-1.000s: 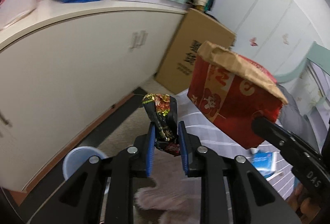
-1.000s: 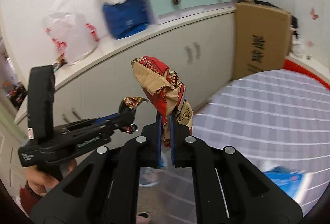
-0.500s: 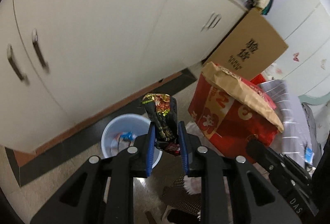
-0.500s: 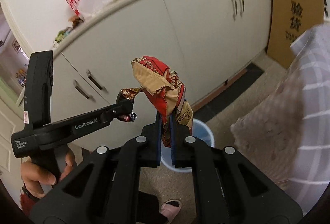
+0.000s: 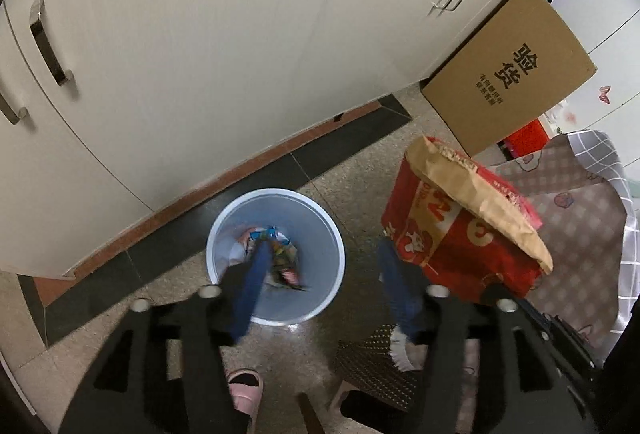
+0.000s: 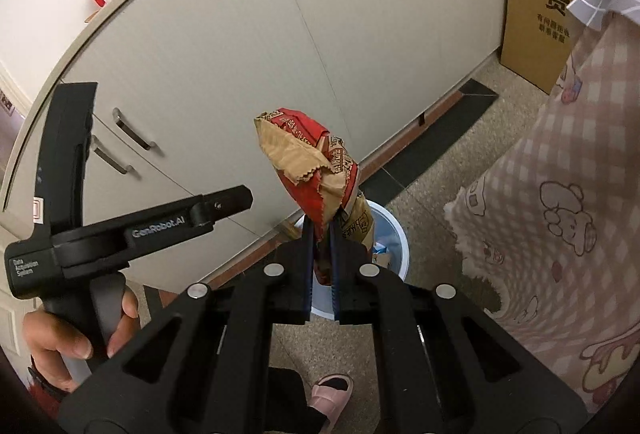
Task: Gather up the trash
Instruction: 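Carry both items over the wastebasket and open both tools to drop them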
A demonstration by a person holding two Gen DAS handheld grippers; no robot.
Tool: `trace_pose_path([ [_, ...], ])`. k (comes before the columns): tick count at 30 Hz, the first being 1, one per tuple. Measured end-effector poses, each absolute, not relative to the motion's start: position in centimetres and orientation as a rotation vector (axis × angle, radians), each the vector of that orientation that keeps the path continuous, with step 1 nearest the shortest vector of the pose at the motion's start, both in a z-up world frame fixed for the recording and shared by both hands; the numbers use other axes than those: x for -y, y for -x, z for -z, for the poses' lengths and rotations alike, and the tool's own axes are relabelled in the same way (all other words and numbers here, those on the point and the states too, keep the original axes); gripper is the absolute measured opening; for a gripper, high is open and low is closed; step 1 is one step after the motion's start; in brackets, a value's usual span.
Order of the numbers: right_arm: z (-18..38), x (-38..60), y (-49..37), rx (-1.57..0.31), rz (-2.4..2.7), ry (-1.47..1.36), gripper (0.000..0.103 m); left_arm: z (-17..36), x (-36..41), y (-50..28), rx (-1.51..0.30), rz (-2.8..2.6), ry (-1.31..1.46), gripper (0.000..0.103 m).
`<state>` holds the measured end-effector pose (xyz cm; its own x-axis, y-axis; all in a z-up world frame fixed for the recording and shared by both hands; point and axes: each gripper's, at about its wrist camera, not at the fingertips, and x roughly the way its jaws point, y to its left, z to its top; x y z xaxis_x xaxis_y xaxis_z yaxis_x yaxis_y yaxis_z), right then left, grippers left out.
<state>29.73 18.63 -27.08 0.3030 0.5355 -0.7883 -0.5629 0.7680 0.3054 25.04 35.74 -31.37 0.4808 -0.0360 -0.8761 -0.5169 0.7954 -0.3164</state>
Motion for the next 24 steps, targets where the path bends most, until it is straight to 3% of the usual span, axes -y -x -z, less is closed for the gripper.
trace_pose_path([
  [24, 28.3, -19.6, -29.2, -1.072, -0.756, 0.018, 0.007, 31.9, -37.1, -22.8, -1.038, -0.357, 0.679, 0.063],
])
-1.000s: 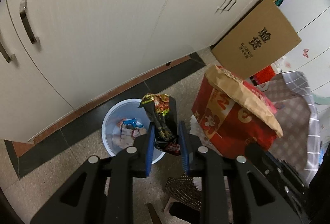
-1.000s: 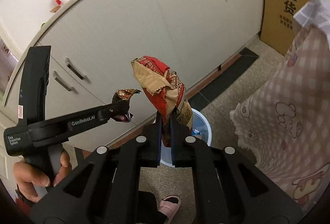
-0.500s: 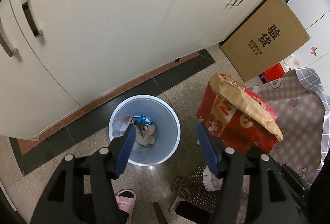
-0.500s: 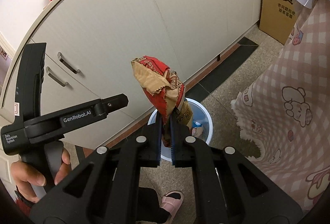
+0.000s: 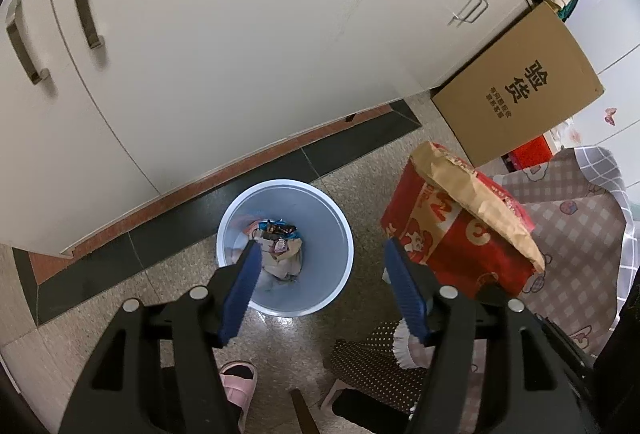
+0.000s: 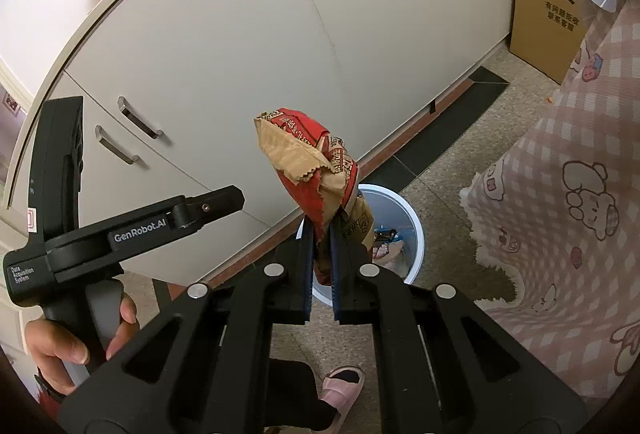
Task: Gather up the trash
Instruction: 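Carry both items over the wastebasket and open both tools to drop them, then move both tools back over the table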
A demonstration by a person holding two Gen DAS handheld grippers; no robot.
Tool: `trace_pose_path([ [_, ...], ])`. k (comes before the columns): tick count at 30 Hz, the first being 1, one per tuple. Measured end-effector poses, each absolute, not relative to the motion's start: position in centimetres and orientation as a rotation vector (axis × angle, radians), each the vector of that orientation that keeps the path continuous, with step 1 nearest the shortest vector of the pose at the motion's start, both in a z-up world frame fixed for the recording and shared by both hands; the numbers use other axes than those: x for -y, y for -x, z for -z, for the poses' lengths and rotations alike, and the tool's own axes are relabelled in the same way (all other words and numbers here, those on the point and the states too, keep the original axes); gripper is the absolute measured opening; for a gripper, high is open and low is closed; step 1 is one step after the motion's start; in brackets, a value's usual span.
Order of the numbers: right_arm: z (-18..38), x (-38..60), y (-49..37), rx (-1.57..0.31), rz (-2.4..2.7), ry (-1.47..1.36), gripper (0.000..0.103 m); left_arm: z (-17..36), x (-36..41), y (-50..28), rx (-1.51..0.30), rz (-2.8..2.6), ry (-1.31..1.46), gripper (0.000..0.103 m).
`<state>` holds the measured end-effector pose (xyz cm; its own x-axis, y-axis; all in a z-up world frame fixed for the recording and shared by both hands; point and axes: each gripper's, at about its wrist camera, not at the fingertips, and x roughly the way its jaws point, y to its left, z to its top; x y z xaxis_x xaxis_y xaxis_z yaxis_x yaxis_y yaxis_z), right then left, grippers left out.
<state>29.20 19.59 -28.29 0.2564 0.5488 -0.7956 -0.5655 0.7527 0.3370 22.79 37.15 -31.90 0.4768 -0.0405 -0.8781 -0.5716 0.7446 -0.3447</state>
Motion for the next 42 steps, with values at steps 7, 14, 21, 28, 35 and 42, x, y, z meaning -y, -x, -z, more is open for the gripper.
trace_pose_path([
  [7, 28.4, -20.6, -29.0, -1.068, -0.773, 0.013, 0.007, 32.1, -37.9, -22.2, -1.02, -0.391, 0.71, 0.063],
  [14, 29.3, -20.9, -29.9, -1.091, -0.815, -0.111, 0.029, 31.6, -38.8, -21.2, -0.976, -0.436, 0.743, 0.063],
  [21, 29.8, -21.1, -29.0, -1.08, -0.78, -0.055, 0.055, 31.3, -38.8, -21.0, -0.976, -0.431, 0.746, 0.063],
  [28, 27.1, -20.4, -28.1, -1.008, -0.747, 0.006, 0.055, 29.3, -37.6, -21.0, -0.944, -0.394, 0.725, 0.063],
  [35, 22.8, -17.9, -27.3, -0.91, -0.723, -0.019, 0.056, 24.9, -34.9, -20.5, -0.875, -0.336, 0.67, 0.063],
  [42, 16.6, -12.9, -25.3, -0.767, -0.692, -0.055, 0.062, 19.2, -30.9, -19.4, -0.779, -0.276, 0.579, 0.067],
])
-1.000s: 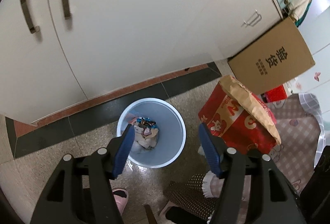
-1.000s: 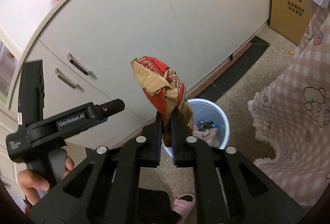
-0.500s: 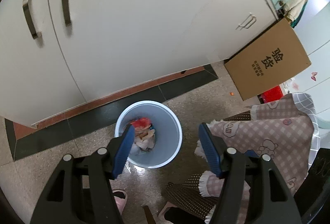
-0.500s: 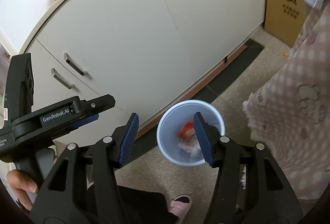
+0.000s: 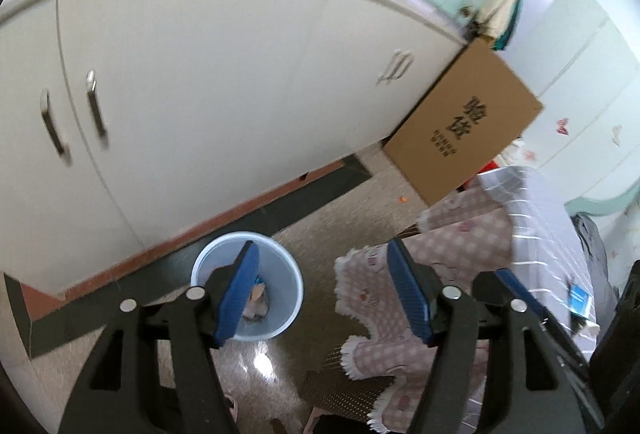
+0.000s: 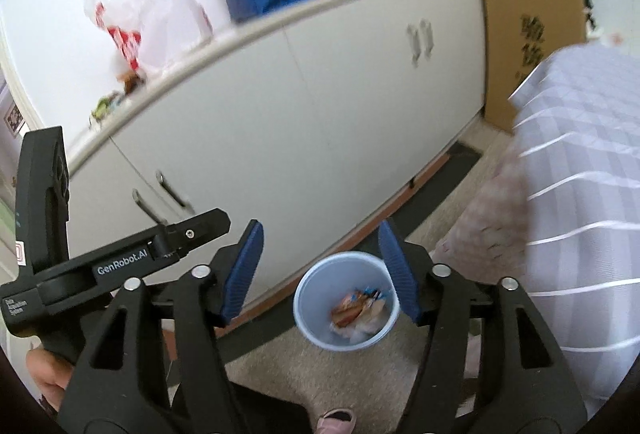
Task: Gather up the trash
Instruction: 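Move both tools back over the table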
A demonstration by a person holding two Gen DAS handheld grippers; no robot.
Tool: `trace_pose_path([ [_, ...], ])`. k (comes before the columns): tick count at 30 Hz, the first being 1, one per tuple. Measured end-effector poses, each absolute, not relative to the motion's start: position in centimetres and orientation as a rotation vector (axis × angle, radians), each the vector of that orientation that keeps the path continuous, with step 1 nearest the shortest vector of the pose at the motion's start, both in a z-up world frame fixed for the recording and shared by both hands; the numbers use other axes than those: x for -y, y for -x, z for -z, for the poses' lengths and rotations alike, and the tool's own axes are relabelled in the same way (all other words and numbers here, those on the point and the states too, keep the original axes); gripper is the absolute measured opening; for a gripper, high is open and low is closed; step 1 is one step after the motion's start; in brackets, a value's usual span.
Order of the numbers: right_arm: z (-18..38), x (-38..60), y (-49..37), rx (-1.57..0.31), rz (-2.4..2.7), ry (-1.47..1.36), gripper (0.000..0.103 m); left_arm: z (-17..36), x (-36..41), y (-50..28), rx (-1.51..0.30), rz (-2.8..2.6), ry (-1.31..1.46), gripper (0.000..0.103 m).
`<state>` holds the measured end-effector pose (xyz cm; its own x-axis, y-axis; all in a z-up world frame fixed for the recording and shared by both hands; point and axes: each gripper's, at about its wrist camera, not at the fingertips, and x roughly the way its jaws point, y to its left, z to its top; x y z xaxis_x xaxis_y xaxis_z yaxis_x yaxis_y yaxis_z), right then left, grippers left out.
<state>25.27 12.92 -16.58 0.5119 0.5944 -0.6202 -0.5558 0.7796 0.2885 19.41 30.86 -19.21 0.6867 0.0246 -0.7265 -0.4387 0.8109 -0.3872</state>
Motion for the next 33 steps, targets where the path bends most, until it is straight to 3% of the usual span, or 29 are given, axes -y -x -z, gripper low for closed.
trace_pose_path([
  [7, 11.6, -3.4, -22.7, -0.616, -0.53, -0.139, 0.07, 14.0, -23.1, -19.9, -0.722, -0.135, 0.449, 0.068],
  [14, 11.2, 8.8, -20.5, -0.561, -0.321, -0.285, 0.074, 12.1, -11.2, -22.4, -0.749, 0.102, 0.279, 0.068],
  [22, 12.9, 20.9, -21.3, -0.599, -0.165, -0.493, 0.076, 13.5, -1.8, -25.8, -0.854, 0.279, 0.35, 0.068],
  [33, 15.4, 25.6, -26.8, -0.714, -0.242, -0.692, 0.076, 15.9, 3.1, -29.9, -0.925, 0.251, 0.441, 0.068],
])
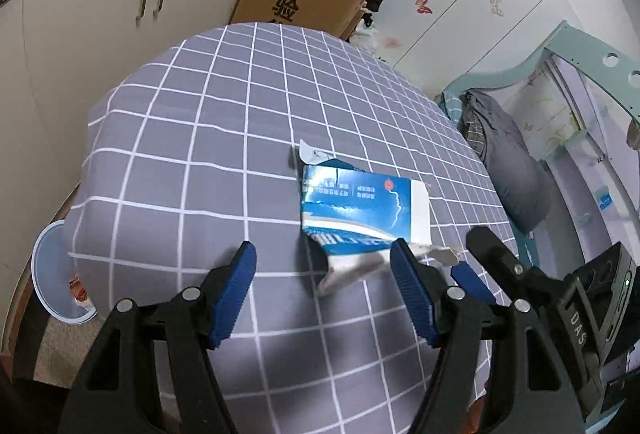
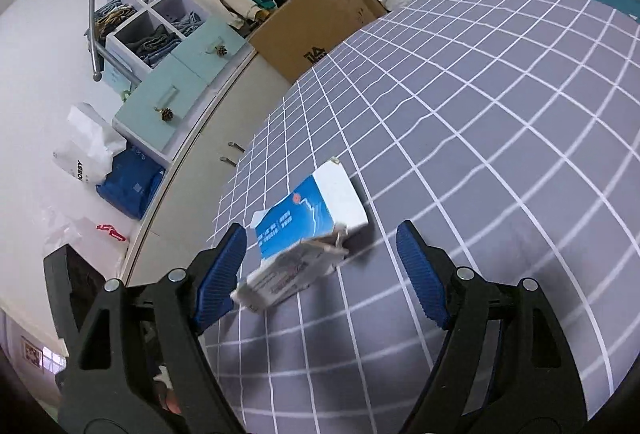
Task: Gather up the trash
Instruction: 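Grasp the blue-white tissue packet with the left tool while the right tool grasps a white wrapper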
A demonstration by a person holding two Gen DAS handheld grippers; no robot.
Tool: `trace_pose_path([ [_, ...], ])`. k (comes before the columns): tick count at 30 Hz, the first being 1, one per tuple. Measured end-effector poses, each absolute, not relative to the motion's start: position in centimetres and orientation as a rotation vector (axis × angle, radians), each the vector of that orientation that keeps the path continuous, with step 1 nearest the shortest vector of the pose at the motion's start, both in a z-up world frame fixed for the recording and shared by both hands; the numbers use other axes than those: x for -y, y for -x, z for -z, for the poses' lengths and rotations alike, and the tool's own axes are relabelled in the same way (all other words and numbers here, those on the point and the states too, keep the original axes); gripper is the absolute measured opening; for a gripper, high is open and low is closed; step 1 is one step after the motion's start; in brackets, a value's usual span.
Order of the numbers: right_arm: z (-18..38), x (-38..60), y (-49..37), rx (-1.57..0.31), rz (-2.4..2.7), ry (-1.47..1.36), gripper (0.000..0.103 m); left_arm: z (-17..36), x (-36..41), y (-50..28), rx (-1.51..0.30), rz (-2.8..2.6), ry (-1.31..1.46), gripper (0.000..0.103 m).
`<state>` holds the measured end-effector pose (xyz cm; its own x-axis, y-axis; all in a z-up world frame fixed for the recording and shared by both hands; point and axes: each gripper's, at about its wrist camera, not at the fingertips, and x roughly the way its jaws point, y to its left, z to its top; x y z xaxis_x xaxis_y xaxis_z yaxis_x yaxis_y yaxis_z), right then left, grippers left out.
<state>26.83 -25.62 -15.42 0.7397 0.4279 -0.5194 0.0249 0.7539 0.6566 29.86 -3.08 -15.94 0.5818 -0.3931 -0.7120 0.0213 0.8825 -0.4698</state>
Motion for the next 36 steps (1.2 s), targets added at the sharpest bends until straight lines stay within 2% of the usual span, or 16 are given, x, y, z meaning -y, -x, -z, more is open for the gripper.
trace_pose_path([
  [2, 15.5, 25.4, -27.4, -0.726, -0.253, -0.699, 0.075, 16.2, 3.7, -30.2, -0.921, 0.244, 0.425, 0.068],
  [6, 15.7, 24.4, -28.3, -0.751, -0.259, -0.67, 0.048, 16.4, 4.2, -30.7, -0.91, 0.245, 0.417, 0.067],
  [8, 16.0, 24.3, -28.7, -0.76, -0.249, -0.652, 0.039, 16.3, 4.3, -30.9, -0.907, 0.251, 0.408, 0.063],
  [10, 16.1, 24.3, -28.8, -0.758, -0.267, -0.656, 0.036, 16.2, 4.6, -30.9, -0.905, 0.259, 0.392, 0.061],
  [13, 15.7, 23.8, -28.7, -0.748, -0.278, -0.621, 0.03, 16.1, 5.3, -30.7, -0.906, 0.289, 0.363, 0.047],
  [15, 15.6, 23.4, -28.4, -0.748, -0.278, -0.608, 0.03, 16.0, 5.5, -30.6, -0.899, 0.31, 0.367, 0.037],
  [21, 15.7, 22.7, -28.0, -0.743, -0.285, -0.616, 0.03, 15.7, 5.7, -30.0, -0.886, 0.341, 0.358, 0.022],
  [25, 15.7, 22.5, -27.7, -0.741, -0.275, -0.613, 0.03, 15.3, 4.4, -29.3, -0.881, 0.309, 0.38, 0.023],
  [26, 15.6, 22.5, -27.8, -0.741, -0.273, -0.614, 0.03, 15.1, 3.8, -29.1, -0.869, 0.297, 0.39, 0.028],
  [27, 15.6, 22.5, -27.7, -0.738, -0.268, -0.613, 0.03, 14.9, 2.9, -28.8, -0.857, 0.275, 0.4, 0.039],
  [29, 15.7, 22.6, -27.2, -0.726, -0.25, -0.622, 0.03, 14.9, 1.8, -28.4, -0.856, 0.243, 0.414, 0.048],
  [36, 16.0, 22.8, -25.8, -0.695, -0.199, -0.657, 0.03, 16.3, 1.9, -27.5, -0.946, 0.303, 0.489, 0.049],
])
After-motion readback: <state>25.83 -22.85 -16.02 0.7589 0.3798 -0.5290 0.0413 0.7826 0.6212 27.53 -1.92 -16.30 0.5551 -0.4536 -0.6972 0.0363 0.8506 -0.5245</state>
